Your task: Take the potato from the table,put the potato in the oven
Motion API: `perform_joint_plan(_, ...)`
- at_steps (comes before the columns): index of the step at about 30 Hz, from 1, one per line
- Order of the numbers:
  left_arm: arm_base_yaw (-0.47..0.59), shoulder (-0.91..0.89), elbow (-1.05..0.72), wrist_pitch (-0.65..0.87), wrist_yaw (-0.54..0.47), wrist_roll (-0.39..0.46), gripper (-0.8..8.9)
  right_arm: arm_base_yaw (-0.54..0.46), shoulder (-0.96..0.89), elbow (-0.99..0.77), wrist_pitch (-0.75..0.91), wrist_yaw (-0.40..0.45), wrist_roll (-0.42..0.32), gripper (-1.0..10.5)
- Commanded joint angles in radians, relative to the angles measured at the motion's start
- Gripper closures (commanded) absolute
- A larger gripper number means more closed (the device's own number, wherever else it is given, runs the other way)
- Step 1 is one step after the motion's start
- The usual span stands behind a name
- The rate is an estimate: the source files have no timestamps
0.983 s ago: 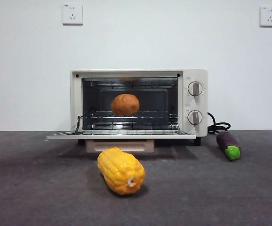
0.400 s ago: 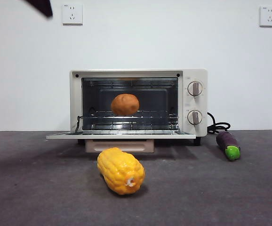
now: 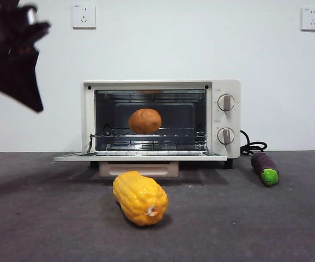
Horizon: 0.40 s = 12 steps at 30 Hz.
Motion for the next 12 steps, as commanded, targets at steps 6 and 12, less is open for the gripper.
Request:
perform_joint_plan(6, 0.095, 0.108, -0.025, 0.080, 0.018, -0.027, 8.20, 0.002, 0.000, -0.003, -0.022, -0.001, 0.012, 9.6)
perform_joint_plan(12, 0.121, 0.235, -0.025, 0.084, 0.114, -0.064, 8.20, 0.002, 0.000, -0.003, -0.022, -0.012, 0.011, 9.6)
